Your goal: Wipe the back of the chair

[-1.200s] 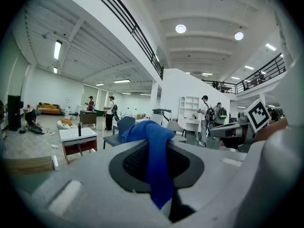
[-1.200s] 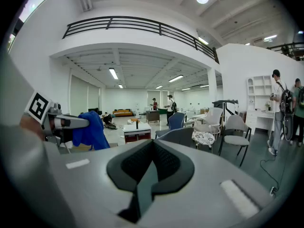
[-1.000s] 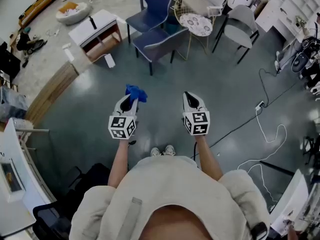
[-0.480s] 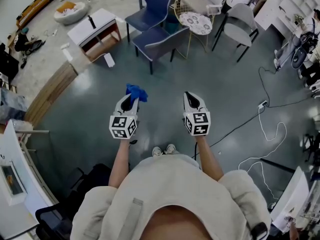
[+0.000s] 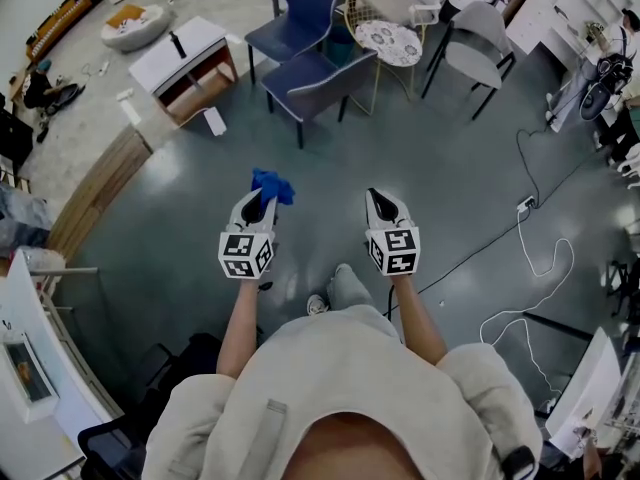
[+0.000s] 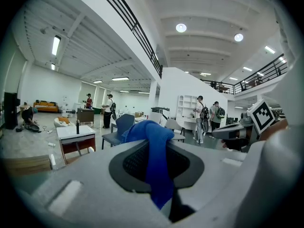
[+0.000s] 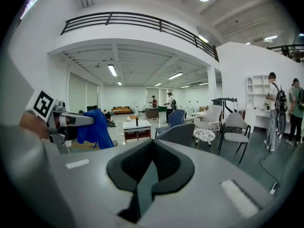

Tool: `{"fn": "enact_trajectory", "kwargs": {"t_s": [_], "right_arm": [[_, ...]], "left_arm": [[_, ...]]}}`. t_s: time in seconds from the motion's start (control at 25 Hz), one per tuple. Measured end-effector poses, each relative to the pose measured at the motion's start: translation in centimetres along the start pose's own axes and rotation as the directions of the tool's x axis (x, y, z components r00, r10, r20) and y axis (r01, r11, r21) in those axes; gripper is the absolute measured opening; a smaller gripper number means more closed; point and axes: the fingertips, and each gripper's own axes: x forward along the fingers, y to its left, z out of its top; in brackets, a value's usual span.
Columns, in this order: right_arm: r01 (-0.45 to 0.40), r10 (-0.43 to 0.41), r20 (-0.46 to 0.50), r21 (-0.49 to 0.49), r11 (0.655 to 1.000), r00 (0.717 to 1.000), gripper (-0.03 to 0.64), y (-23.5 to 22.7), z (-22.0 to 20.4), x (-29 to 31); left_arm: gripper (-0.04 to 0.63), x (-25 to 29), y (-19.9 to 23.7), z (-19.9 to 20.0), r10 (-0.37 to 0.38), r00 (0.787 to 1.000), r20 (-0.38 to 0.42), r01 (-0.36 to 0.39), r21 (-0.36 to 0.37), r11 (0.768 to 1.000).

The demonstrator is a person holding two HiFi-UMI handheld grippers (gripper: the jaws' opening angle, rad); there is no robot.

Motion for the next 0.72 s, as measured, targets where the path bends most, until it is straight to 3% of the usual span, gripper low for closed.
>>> {"fn": "enact_trajectory", "kwargs": {"t_s": [0.36,0.72], "right_arm": [[0.001,-0.001,0.020,0.008,1.000,1.000,0.000,-3.5,1.1,4.9],[-0.032,0.032,0.042,0.003,0.999,0.999,0.000,-9.2,5.2,12.7]], "left_arm": [[0.061,5.4,1.5,0.4,-0.005,1.000,-0.017,0.005,0.014,1.000],[0.061,15.5,2.7,4.4,-0.010,1.000,-0.008,0.011,0.038,0.999]]}}
